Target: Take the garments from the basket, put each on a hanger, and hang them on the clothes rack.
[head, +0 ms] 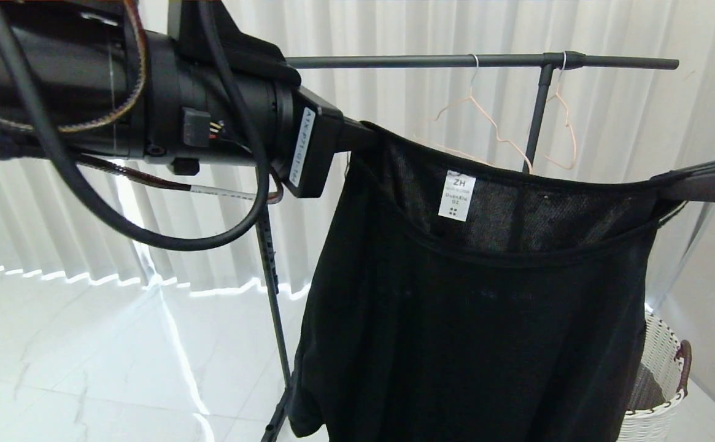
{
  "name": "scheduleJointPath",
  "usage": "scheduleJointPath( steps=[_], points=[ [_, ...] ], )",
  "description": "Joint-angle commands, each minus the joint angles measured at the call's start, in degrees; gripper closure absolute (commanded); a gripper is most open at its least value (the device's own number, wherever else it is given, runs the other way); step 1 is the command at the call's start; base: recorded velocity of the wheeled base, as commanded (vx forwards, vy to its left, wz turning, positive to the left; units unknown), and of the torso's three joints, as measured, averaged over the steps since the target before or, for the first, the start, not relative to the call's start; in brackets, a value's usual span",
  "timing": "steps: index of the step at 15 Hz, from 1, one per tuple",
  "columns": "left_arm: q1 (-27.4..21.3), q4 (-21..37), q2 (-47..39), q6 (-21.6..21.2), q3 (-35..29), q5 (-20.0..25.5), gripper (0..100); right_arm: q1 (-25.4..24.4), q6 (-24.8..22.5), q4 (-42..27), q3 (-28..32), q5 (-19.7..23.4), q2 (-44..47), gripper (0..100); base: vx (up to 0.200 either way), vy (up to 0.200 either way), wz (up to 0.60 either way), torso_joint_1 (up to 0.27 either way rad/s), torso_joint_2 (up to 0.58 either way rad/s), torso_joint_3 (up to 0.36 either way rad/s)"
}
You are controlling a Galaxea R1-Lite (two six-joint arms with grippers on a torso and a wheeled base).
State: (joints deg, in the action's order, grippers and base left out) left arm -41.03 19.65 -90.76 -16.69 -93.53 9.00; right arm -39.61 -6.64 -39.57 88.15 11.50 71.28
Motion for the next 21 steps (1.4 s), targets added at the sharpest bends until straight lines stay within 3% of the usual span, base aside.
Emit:
scheduleJointPath(
  steps=[1, 6, 8, 10, 14, 17, 21],
  points=[
    [-0.28, 0.04, -2.84, 0.08, -1.84, 0.23, 100, -2.93, -0.04, -0.24, 0.0, 0.11, -1.14, 100, 0.0, 0.0, 0.0, 0.0, 0.0, 0.0],
    [-0.28, 0.12, -1.7, 0.17, -1.66, 0.06, 100, -2.93, -0.04, -0.07, -0.17, -0.42, -0.88, 100, 0.0, 0.0, 0.0, 0.0, 0.0, 0.0],
    [-0.01, 0.12, 1.11, 0.6, 2.38, -0.21, 100, -1.0, -0.21, 1.78, 0.09, -4.11, 1.14, 100, 0.0, 0.0, 0.0, 0.0, 0.0, 0.0],
    [-0.19, 0.21, 7.44, 5.09, 10.29, -0.3, 100, -0.21, -0.21, 10.65, 0.0, -8.51, 4.57, 100, 0.0, 0.0, 0.0, 0.0, 0.0, 0.0],
    [-3.18, 0.39, 16.58, 14.67, 17.41, -0.65, 100, 1.11, -0.12, 21.64, 0.09, -8.95, 10.2, 100, 0.0, 0.0, 0.0, 0.0, 0.0, 0.0],
    [-5.81, 0.3, 18.69, 16.25, 18.99, -4.07, 100, 0.94, -0.12, 26.12, 0.18, -8.6, 12.48, 100, 0.0, 0.0, 0.0, 0.0, 0.0, 0.0],
    [-11.26, 0.3, 17.99, 16.25, 18.99, -4.6, 100, -0.47, -0.12, 26.39, 0.09, -8.51, 12.75, 100, 0.0, 0.0, 0.0, 0.0, 0.0, 0.0]
  ],
)
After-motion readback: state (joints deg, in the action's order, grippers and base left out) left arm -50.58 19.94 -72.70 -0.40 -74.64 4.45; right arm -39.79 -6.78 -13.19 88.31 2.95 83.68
